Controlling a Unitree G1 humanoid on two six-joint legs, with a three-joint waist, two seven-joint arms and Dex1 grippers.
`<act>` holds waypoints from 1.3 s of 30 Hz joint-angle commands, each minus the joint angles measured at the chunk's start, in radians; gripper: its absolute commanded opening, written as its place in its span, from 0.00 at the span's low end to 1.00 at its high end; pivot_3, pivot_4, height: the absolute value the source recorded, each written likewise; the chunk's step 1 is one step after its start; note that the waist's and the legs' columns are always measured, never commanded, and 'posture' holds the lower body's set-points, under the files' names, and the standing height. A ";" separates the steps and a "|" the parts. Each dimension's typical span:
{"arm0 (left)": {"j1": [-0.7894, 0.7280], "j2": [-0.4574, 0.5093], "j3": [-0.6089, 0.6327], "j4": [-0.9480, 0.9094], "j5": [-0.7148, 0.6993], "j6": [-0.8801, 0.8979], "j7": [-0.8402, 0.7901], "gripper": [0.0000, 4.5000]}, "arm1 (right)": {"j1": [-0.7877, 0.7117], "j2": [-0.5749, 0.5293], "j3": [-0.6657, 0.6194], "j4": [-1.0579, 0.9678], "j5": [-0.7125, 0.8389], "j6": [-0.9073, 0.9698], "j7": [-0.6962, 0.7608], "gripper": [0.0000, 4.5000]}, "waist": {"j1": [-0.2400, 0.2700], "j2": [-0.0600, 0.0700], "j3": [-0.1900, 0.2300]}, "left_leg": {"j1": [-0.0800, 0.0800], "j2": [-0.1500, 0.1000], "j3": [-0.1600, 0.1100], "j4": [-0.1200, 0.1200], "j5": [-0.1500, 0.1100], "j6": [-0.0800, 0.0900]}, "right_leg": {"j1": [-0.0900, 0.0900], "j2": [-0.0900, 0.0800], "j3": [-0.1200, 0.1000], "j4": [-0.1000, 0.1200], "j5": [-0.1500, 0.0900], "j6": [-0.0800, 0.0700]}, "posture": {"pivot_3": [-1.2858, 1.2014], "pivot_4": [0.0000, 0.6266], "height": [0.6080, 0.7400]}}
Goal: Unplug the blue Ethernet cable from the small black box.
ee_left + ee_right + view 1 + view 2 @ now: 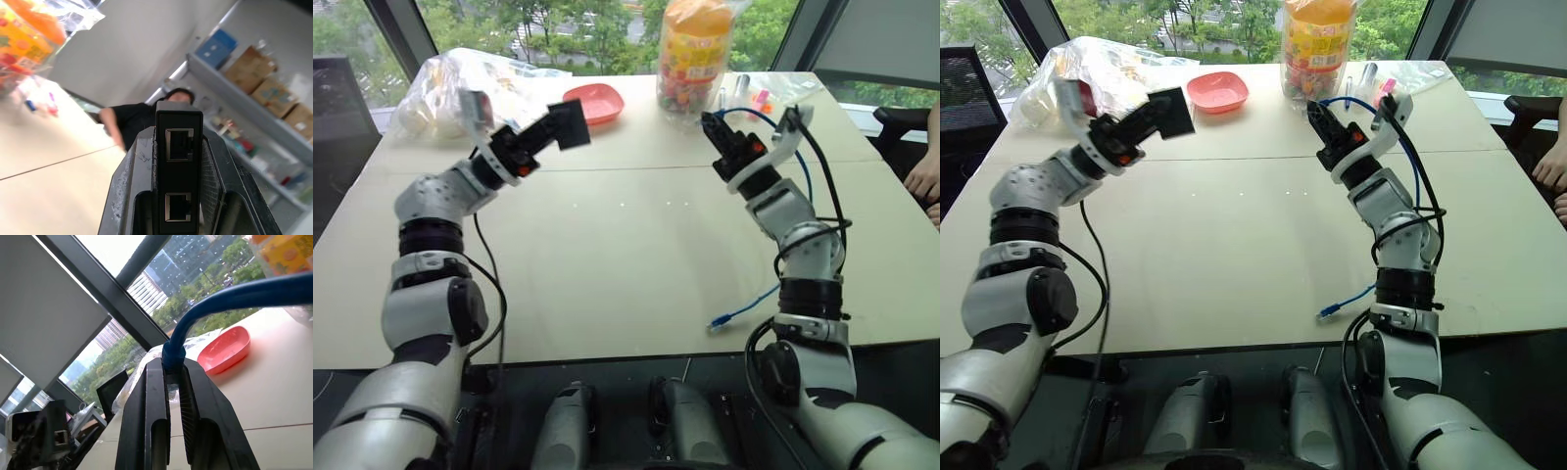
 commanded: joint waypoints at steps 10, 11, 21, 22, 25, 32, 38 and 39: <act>0.083 -0.186 -0.124 -0.120 0.166 -0.427 0.190 0.11 | -0.240 -0.179 0.066 0.784 -0.424 -0.261 0.087 0.09 | -0.007 0.000 0.000 | -0.006 -0.002 0.005 0.000 -0.001 0.002 | -0.006 0.001 0.000 -0.001 0.001 -0.002 | 0.52 0.24 1.00; 0.081 -0.199 -0.125 -0.110 0.172 -0.443 0.207 0.11 | -0.245 -0.181 0.066 0.810 -0.441 -0.286 0.092 0.20 | -0.007 0.000 0.000 | -0.006 -0.002 0.006 0.000 -0.001 0.002 | -0.006 0.001 0.001 -0.001 0.001 -0.002 | 0.52 0.24 1.00; 0.054 -0.259 -0.170 0.074 0.307 -0.694 0.366 0.11 | -0.073 -0.175 0.220 0.496 -0.551 -0.105 0.306 0.89 | -0.003 0.000 0.000 | -0.005 -0.001 0.005 0.001 -0.001 0.002 | -0.005 0.001 0.001 0.000 0.000 0.002 | 0.52 0.24 1.00; 0.045 -0.268 -0.172 0.108 0.317 -0.718 0.378 0.11 | -0.004 -0.179 0.249 0.356 -0.546 -0.056 0.315 0.89 | -0.002 0.000 0.000 | -0.006 -0.001 0.004 0.001 -0.001 0.002 | -0.005 0.001 0.001 0.000 0.000 0.002 | 0.52 0.24 1.00; 0.019 -0.294 -0.170 0.196 0.331 -0.773 0.411 0.11 | 0.141 -0.171 0.270 0.062 -0.528 0.047 0.294 0.89 | 0.002 0.000 0.000 | -0.006 0.000 0.003 0.001 -0.001 0.002 | -0.005 0.000 0.000 0.000 0.000 0.002 | 0.52 0.24 1.00; -0.023 -0.331 -0.181 0.362 0.374 -0.847 0.440 0.11 | 0.260 -0.118 0.209 -0.197 -0.480 0.159 0.196 0.89 | 0.000 0.000 0.000 | -0.006 0.000 0.001 0.003 -0.001 0.002 | -0.005 -0.002 0.000 0.000 0.001 0.004 | 0.52 0.24 1.00; -0.014 -0.326 -0.217 0.407 0.441 -0.920 0.442 0.43 | 0.286 -0.117 0.178 -0.233 -0.478 0.166 0.158 0.90 | 0.001 0.000 0.000 | -0.006 -0.001 0.001 0.003 -0.001 0.002 | -0.005 -0.001 0.000 0.000 0.001 0.003 | 0.52 0.24 1.00; -0.013 -0.326 -0.214 0.409 0.440 -0.919 0.436 0.52 | 0.287 -0.119 0.172 -0.237 -0.476 0.166 0.155 0.90 | 0.001 0.000 0.000 | -0.006 -0.001 0.001 0.003 -0.001 0.002 | -0.005 -0.001 0.000 0.000 0.001 0.003 | 0.52 0.24 1.00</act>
